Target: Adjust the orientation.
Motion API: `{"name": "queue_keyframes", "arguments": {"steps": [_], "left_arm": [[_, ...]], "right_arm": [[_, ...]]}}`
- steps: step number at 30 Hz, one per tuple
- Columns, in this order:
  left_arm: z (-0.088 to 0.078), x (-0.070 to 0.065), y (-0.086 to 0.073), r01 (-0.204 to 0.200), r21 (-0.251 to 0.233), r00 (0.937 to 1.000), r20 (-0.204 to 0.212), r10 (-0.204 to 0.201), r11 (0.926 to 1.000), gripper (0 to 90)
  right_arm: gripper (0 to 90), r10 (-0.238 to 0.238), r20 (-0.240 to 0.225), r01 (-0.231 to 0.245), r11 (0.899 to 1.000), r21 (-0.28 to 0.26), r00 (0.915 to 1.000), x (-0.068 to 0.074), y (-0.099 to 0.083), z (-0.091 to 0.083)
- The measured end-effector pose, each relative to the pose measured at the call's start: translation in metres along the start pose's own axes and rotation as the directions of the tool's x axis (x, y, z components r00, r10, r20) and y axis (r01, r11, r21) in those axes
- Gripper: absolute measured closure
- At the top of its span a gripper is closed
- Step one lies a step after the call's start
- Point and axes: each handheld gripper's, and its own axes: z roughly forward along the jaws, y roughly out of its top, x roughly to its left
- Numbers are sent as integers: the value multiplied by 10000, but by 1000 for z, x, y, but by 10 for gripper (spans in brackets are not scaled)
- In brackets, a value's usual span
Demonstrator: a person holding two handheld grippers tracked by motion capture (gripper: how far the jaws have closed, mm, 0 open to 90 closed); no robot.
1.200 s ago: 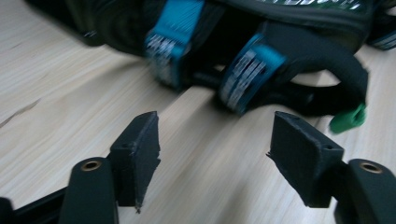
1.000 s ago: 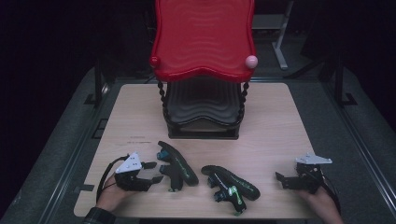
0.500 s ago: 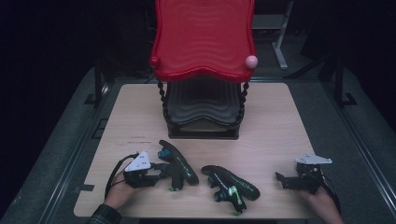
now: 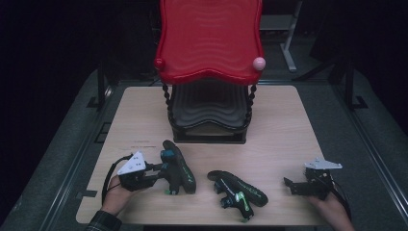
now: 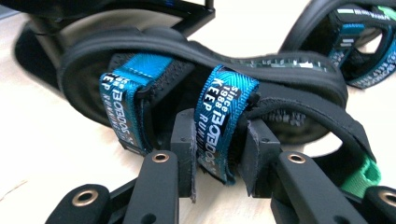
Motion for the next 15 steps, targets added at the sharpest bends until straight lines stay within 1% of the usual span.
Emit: {"name": "queue_keyframes", "arguments": {"steps": [2,4,7,11,14,15], "left_arm": [[-6,2,0,97,-131,9999,-135,-99,9999,695],[-12,5,-1,112,-189,9997,-234,-116,9998,697],[-20,8,-2,165,-218,9992,-363,-173,9996,700],[-30,11,-4,89,-107,9982,-594,-95,9999,702],[-30,11,-4,43,-58,9987,-508,-46,10000,703],[-28,11,-3,51,-65,9991,-415,-54,10000,703]], "right_arm": [[15,1,-1,-1,10000,-1,10000,0,0,0],[15,0,0,0,10000,-1,10000,0,0,0],[15,0,0,0,10000,-1,10000,0,0,0],[15,-1,0,1,10000,-2,10000,0,0,0],[15,2,-3,-2,10000,1,10000,0,0,0],[15,2,-4,-2,10000,1,10000,0,0,0]]}}
